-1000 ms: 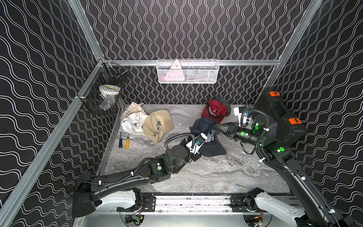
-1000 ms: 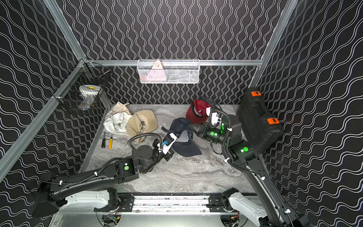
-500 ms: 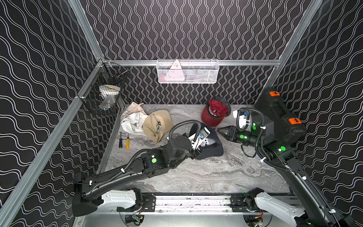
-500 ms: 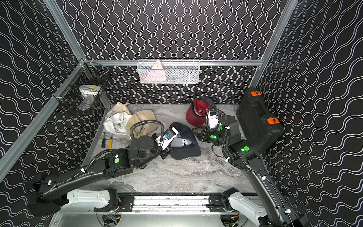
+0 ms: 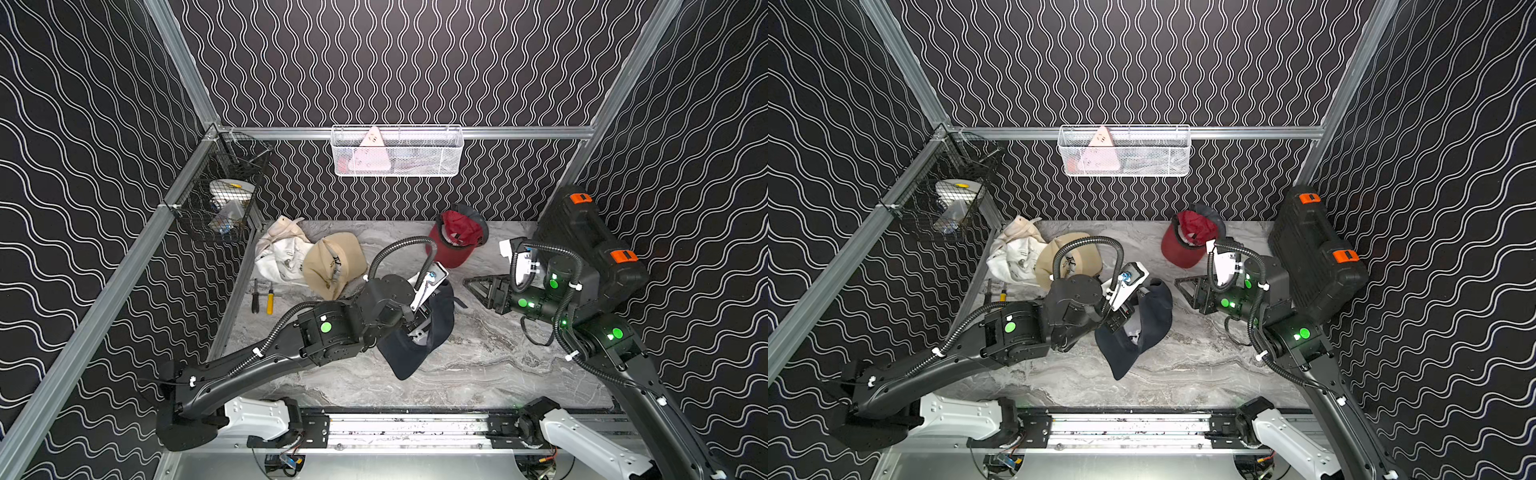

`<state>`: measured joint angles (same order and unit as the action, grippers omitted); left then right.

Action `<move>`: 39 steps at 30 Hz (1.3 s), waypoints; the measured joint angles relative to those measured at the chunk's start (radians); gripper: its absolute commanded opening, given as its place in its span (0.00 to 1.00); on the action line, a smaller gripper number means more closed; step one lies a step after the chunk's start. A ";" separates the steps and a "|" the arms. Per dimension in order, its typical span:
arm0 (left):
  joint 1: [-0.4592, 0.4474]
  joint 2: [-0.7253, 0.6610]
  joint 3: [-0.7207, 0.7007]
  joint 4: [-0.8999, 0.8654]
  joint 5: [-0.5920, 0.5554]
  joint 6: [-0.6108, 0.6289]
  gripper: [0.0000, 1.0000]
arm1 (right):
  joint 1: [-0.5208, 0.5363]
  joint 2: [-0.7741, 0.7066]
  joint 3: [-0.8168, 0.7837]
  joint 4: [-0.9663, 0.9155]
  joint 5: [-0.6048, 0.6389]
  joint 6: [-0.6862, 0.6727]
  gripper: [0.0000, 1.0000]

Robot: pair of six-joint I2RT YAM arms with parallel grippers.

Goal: Open the adjustable buckle of the baseball cap
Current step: Open the adjustable buckle on the baseball cap.

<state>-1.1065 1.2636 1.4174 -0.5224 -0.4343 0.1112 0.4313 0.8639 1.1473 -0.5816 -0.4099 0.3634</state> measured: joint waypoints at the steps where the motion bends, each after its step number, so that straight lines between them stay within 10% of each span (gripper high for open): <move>1: 0.000 0.006 0.008 -0.012 -0.002 -0.004 0.00 | 0.000 -0.006 0.000 -0.002 -0.001 -0.013 0.46; 17: 0.000 0.114 0.156 -0.142 -0.029 -0.033 0.00 | 0.147 -0.058 0.002 -0.069 -0.012 -0.169 0.46; 39: 0.002 0.147 0.220 -0.219 -0.041 -0.094 0.00 | 0.572 0.111 0.047 -0.068 0.573 -0.275 0.48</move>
<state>-1.1049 1.4105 1.6375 -0.7418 -0.4755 0.0170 1.0035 0.9752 1.1946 -0.6491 0.1631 0.0887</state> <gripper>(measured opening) 0.060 0.482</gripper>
